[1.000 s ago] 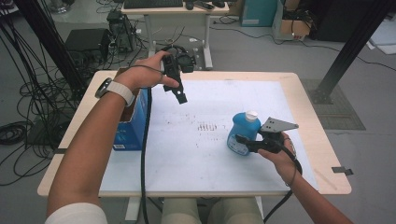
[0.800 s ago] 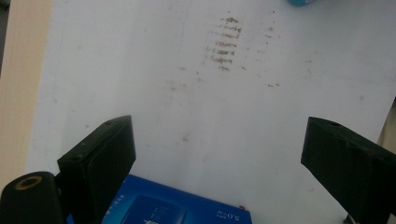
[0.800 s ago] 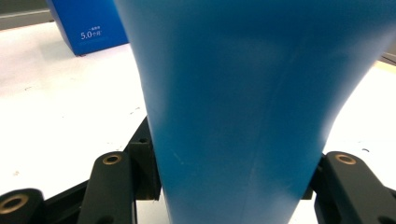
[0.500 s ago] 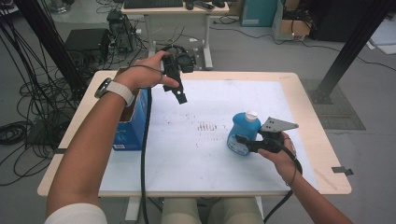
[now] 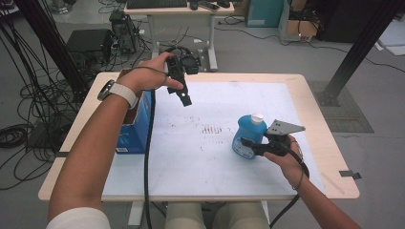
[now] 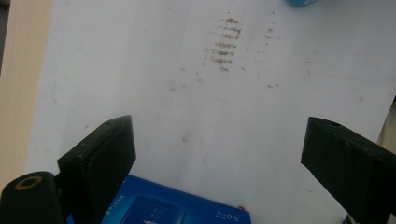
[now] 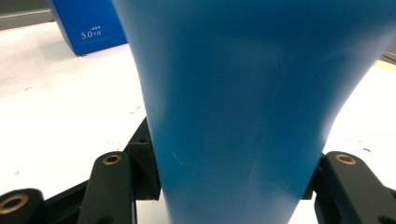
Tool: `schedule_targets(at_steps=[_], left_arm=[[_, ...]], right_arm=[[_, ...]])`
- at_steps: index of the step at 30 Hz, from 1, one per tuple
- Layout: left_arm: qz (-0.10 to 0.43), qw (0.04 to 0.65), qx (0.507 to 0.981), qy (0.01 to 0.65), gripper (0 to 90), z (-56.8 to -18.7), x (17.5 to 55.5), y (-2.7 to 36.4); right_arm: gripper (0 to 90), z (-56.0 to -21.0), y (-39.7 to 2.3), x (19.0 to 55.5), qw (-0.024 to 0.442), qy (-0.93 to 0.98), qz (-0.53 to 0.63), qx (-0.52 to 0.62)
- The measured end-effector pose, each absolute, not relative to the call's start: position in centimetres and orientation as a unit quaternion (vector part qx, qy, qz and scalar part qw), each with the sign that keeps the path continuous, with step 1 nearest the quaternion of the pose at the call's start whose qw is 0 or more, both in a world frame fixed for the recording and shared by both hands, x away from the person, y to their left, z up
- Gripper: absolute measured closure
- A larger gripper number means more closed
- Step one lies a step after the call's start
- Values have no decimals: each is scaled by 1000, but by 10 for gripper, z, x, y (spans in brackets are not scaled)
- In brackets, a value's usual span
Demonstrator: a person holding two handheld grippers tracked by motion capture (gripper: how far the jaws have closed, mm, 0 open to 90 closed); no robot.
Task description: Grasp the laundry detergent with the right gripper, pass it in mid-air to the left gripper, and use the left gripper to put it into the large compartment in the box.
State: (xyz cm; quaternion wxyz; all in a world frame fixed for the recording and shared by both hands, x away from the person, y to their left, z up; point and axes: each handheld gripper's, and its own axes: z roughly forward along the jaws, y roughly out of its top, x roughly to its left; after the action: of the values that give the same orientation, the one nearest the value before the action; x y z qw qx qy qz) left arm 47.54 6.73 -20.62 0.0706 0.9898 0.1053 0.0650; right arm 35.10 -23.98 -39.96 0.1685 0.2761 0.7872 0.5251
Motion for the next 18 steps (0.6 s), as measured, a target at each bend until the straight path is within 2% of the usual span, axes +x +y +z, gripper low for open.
schedule_targets(at_steps=[18], left_arm=[[68, 69, 990, 107, 102, -207, 474, 68]], right_arm=[[436, -400, -240, 351, 168, 787, 525, 276]])
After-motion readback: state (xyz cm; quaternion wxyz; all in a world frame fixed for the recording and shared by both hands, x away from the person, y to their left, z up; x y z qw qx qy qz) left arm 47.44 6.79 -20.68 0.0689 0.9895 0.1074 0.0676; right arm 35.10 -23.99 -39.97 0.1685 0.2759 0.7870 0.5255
